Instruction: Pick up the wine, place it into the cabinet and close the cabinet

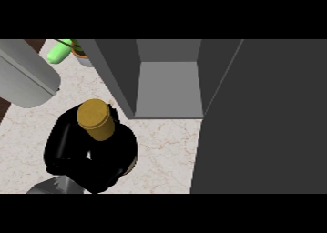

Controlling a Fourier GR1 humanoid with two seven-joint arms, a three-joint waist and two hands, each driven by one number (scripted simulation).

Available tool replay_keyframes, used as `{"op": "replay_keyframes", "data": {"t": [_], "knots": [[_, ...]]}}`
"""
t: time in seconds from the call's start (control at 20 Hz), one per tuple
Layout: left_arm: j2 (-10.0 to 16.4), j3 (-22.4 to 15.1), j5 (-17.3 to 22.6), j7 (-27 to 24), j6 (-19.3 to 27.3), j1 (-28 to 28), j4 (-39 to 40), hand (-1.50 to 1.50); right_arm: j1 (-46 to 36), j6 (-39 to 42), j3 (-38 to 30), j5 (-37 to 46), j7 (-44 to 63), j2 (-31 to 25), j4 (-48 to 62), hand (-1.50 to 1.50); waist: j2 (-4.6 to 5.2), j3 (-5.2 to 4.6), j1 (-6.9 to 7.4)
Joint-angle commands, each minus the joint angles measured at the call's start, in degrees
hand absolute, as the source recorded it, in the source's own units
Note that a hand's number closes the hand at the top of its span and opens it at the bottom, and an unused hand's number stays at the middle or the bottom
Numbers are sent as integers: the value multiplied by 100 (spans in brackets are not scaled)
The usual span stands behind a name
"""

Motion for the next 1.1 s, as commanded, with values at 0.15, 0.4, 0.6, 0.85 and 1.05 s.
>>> {"op": "replay_keyframes", "data": {"t": [0.15,0.4,0.6,0.85,1.05], "knots": [[-48,-1013,-31,276,1087,-348,-144,150,-97,88,-403,-571,180,-56,-338,-150,9,-2,10],[-48,-1481,-16,518,2225,-1366,337,150,468,248,-199,-520,-6,14,-724,-150,5,1,-45],[-49,-1398,-19,628,2526,-1930,580,150,343,225,-286,-493,-195,58,-416,-150,11,1,-19],[-49,-1591,-17,668,3171,-2538,1186,150,-73,88,-101,-269,137,95,-334,-150,15,-3,-21],[-49,-1779,-73,369,3347,-2582,1360,150,-41,53,-6,-63,-11,175,-197,-150,15,-2,-10]]}}
